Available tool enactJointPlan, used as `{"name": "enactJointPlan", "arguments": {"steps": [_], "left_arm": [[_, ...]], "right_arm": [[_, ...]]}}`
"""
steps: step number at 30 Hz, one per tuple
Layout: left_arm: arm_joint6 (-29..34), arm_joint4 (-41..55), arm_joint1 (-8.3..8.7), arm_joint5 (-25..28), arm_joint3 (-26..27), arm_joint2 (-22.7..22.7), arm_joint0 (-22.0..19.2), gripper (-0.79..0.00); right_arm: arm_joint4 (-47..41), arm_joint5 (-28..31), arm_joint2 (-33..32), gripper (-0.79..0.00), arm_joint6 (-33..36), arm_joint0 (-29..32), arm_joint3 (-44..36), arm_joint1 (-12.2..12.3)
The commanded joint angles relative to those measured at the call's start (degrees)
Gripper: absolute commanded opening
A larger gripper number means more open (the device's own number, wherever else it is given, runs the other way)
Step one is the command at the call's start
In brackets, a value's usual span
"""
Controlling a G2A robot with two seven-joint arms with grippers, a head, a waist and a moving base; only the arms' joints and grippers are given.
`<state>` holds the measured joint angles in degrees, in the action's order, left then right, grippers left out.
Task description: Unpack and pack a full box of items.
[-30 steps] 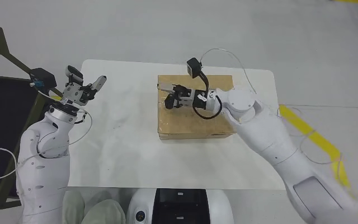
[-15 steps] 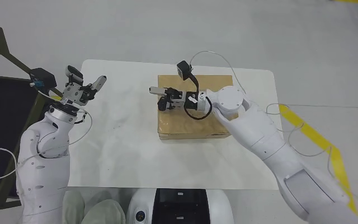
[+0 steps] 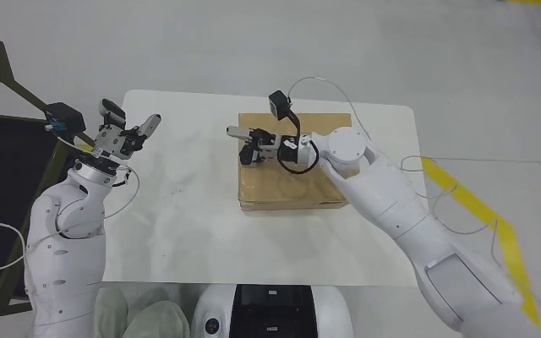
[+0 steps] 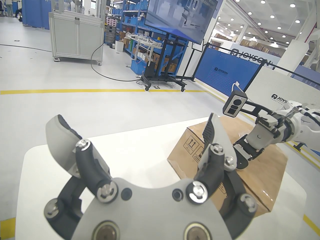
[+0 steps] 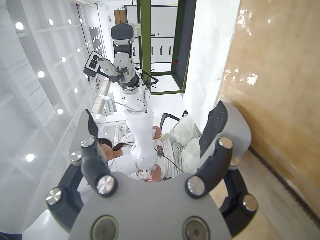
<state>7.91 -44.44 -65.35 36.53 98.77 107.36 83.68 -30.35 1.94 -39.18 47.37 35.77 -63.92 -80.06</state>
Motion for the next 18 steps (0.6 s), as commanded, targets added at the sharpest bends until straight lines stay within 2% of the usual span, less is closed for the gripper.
{"name": "enactJointPlan", "arguments": {"steps": [1, 9, 18], "left_arm": [[0.0, 0.0, 0.0, 0.0, 0.0, 0.0, 0.0, 0.0], [0.0, 0.0, 0.0, 0.0, 0.0, 0.0, 0.0, 0.0], [0.0, 0.0, 0.0, 0.0, 0.0, 0.0, 0.0, 0.0]], "right_arm": [[0.09, -0.17, 0.08, 0.0, 0.23, -0.08, 0.69, -0.25], [0.74, -0.38, -0.66, 0.0, 1.06, -0.24, 2.0, -0.81], [3.98, -2.29, -3.38, 0.0, 1.43, 1.35, -0.49, 0.08]]}}
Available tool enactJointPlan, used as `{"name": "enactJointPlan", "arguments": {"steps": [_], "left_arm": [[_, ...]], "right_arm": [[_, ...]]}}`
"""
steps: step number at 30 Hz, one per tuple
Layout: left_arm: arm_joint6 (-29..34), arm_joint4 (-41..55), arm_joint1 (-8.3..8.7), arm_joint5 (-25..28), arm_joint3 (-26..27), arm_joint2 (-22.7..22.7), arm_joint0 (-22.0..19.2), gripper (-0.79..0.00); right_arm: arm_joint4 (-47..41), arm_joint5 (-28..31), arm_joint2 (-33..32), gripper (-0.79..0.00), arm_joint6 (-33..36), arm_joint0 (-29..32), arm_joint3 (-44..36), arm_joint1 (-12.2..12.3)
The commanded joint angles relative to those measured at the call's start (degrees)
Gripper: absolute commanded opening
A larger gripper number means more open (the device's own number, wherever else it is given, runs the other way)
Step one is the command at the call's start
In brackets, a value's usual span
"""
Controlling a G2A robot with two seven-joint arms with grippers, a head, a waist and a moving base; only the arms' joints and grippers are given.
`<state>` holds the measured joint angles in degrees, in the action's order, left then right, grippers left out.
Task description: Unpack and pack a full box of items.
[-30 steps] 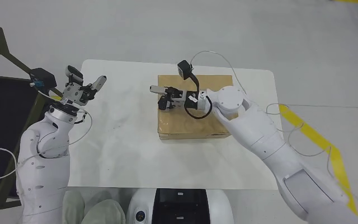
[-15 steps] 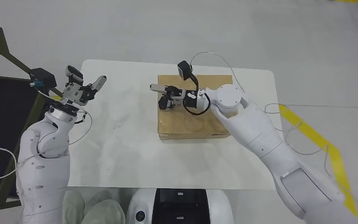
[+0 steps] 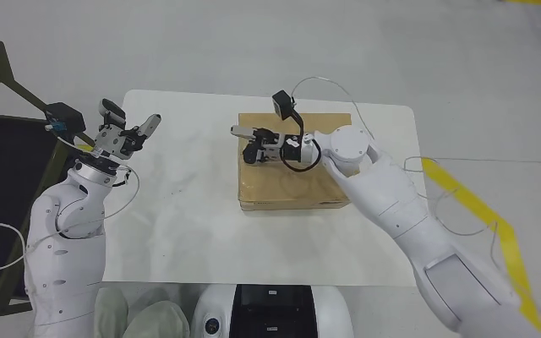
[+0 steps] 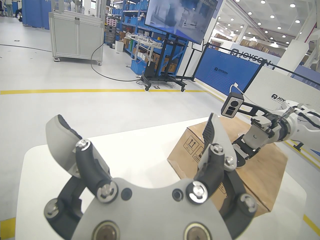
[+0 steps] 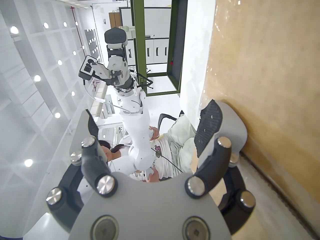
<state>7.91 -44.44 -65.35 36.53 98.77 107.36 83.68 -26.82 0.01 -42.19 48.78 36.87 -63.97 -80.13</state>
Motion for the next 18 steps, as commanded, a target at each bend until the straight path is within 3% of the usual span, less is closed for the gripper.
{"name": "enactJointPlan", "arguments": {"steps": [1, 18], "left_arm": [[0.0, 0.0, 0.0, 0.0, 0.0, 0.0, 0.0, 0.0], [0.0, 0.0, 0.0, 0.0, 0.0, 0.0, 0.0, 0.0]], "right_arm": [[0.92, -0.72, -0.7, 0.0, 0.16, 0.51, -0.87, 0.31], [8.65, -6.41, -7.54, 0.0, 2.16, 5.73, -7.95, 3.46]]}}
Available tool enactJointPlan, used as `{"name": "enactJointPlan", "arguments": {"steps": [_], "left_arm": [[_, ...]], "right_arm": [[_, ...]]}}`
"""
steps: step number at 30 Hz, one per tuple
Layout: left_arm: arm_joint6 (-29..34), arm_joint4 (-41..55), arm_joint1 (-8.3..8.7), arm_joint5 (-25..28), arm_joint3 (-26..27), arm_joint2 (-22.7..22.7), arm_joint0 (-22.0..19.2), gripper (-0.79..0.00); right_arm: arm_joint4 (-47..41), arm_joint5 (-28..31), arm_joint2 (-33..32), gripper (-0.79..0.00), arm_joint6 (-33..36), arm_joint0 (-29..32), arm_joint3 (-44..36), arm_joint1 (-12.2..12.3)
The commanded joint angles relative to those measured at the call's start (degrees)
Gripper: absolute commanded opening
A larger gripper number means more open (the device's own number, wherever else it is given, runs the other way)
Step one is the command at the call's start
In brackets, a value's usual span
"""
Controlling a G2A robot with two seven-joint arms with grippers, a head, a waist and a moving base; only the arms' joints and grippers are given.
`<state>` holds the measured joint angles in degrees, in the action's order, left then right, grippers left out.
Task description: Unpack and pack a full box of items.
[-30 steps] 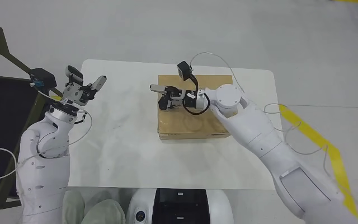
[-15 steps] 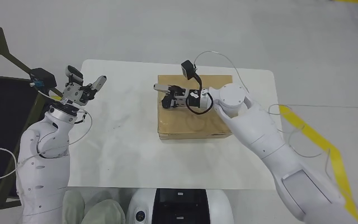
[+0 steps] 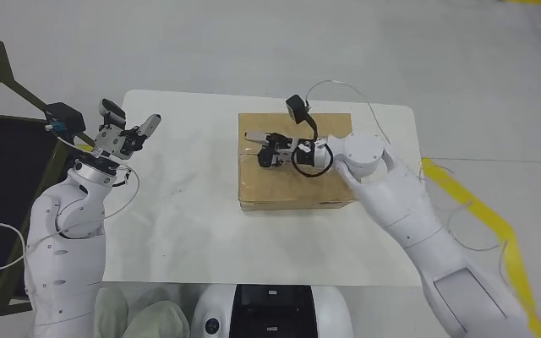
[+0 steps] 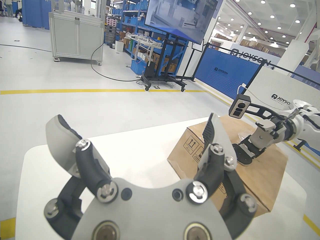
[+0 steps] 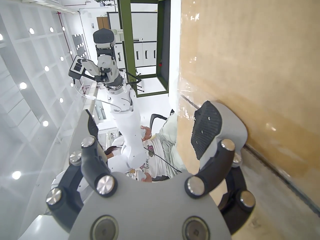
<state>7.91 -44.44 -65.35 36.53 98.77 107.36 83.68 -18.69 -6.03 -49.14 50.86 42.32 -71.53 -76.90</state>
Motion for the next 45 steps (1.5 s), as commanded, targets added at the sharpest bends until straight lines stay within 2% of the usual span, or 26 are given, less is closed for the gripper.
{"name": "enactJointPlan", "arguments": {"steps": [1, 11, 45], "left_arm": [[0.0, 0.0, 0.0, 0.0, 0.0, 0.0, 0.0, 0.0], [0.0, 0.0, 0.0, 0.0, 0.0, 0.0, 0.0, 0.0], [0.0, 0.0, 0.0, 0.0, 0.0, 0.0, 0.0, 0.0]], "right_arm": [[1.05, -0.72, -1.17, 0.0, 0.05, 0.55, -0.77, 0.46], [6.25, -4.93, -6.38, 0.0, 1.02, 3.47, -5.15, 2.69], [20.02, -15.54, -17.41, 0.0, 5.72, 8.54, -12.84, 7.96]]}}
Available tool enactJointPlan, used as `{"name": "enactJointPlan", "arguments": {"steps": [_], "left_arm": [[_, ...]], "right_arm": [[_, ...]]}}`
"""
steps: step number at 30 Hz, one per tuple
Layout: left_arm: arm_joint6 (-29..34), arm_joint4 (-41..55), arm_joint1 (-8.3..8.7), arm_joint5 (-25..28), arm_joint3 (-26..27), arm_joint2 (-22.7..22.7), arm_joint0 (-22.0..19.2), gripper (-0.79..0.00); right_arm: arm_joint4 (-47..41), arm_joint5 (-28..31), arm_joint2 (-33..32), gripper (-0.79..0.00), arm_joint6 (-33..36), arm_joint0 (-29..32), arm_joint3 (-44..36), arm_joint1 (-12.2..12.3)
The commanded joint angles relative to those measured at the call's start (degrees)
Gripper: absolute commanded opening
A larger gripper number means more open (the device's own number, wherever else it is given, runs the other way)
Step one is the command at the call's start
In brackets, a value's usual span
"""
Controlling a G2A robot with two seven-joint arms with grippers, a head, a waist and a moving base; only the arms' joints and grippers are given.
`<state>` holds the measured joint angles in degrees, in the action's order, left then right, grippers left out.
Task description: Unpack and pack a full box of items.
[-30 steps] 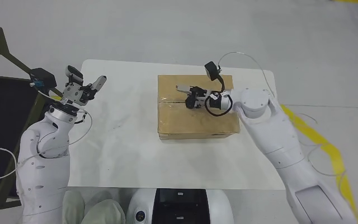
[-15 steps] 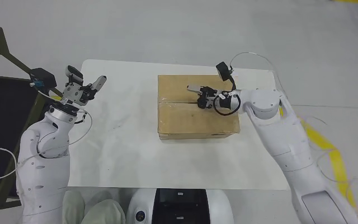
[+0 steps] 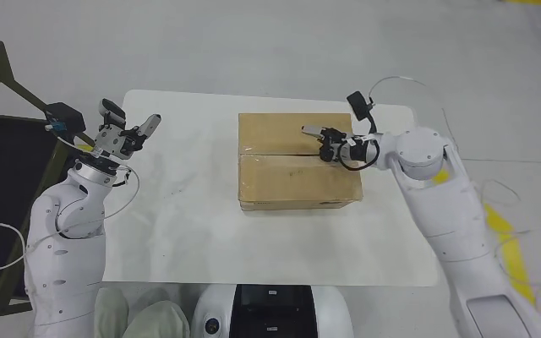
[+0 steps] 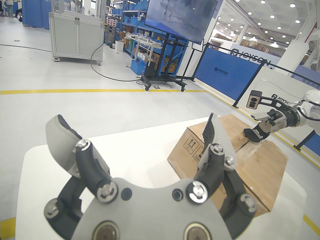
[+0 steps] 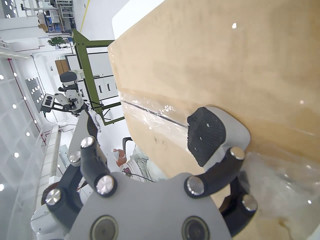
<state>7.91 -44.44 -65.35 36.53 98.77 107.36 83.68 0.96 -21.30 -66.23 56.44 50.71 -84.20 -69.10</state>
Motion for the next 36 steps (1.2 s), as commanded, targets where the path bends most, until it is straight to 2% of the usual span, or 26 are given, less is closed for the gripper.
{"name": "enactJointPlan", "arguments": {"steps": [1, 20, 36], "left_arm": [[0.0, 0.0, 0.0, 0.0, 0.0, 0.0, 0.0, 0.0], [0.0, 0.0, 0.0, 0.0, 0.0, 0.0, 0.0, 0.0], [0.0, 0.0, 0.0, 0.0, 0.0, 0.0, 0.0, 0.0]], "right_arm": [[0.6, -0.47, -0.65, 0.0, 0.26, 0.32, -0.33, 0.3], [4.88, -4.0, -7.01, 0.0, 0.83, 3.7, -3.46, 2.9], [3.82, -5.12, -9.21, 0.0, -1.0, 4.89, -2.34, 3.9]]}}
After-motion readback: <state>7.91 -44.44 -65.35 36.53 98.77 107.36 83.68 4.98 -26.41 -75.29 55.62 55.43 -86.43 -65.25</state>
